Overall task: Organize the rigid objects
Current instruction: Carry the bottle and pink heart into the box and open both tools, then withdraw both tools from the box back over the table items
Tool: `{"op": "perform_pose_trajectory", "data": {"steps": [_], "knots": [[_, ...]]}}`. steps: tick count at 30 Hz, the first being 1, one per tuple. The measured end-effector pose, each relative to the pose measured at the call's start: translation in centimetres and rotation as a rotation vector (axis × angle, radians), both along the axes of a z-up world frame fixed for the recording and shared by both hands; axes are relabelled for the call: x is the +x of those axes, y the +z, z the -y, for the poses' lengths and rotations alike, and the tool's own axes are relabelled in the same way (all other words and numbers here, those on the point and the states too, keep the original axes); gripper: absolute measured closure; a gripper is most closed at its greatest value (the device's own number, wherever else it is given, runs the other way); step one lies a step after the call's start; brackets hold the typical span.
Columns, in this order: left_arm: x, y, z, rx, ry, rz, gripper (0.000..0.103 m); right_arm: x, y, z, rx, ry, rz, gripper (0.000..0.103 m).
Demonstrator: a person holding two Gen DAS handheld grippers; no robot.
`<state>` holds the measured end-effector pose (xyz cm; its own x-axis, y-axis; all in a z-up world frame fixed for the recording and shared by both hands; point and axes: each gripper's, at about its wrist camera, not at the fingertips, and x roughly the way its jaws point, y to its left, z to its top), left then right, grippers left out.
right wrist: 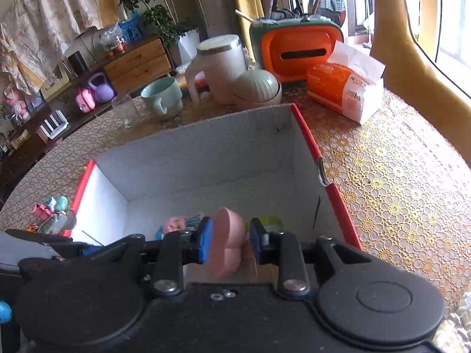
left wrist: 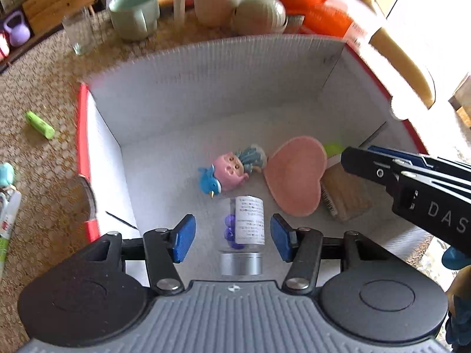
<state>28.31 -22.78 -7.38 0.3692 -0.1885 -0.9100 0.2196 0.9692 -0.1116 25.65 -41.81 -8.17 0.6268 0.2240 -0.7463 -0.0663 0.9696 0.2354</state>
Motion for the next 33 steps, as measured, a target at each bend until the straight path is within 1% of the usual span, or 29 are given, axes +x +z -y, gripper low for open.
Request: {"op": "perform_pose_trajectory", "data": {"steps": [7,9,13,16,19,23,25,26,29,33], "knots": [[-1.8,2.9,-1.3,-0.054,-0.007,0.098,0.048,-1.9,2.0,-0.3,0.016,0.017,0.033,0.073],[-2.5,4.0,-1.5,-0.060,-0.010,0.122,0.048,-2.6,2.5,-0.6,0.020,0.023,0.044,0.071],[-4.0,5.2,-2.5,-0.075,-0.014,0.166,0.048,-3.9,3.6,-1.3,0.031,0.041,0.069,0.068],[-5.2,6.3,-3.4,-0.087,-0.018,0.203,0.048,-4.8,4.3,-1.9,0.037,0.047,0.088,0.063],[-6.3,7.4,-4.4,-0.090,-0.023,0.244,0.048,-5.7,5.0,-2.6,0.073,0.050,0.099,0.056],[-7.9,8.4,-6.4,-0.110,-0.014,0.277,0.047,-6.8,5.9,-3.8,0.086,0.071,0.128,0.045],[-8.6,8.8,-7.4,-0.114,-0.006,0.295,0.041,-7.4,6.2,-4.5,0.091,0.091,0.141,0.042],[-9.0,8.9,-7.9,-0.114,-0.001,0.302,0.040,-7.7,6.3,-5.0,0.095,0.103,0.148,0.040],[-9.9,9.2,-9.6,-0.112,0.018,0.326,0.040,-8.5,6.6,-6.2,0.104,0.128,0.167,0.036],[-11.1,9.4,-12.1,-0.116,0.049,0.339,0.040,-9.4,6.7,-7.6,0.109,0.155,0.186,0.028]]}}
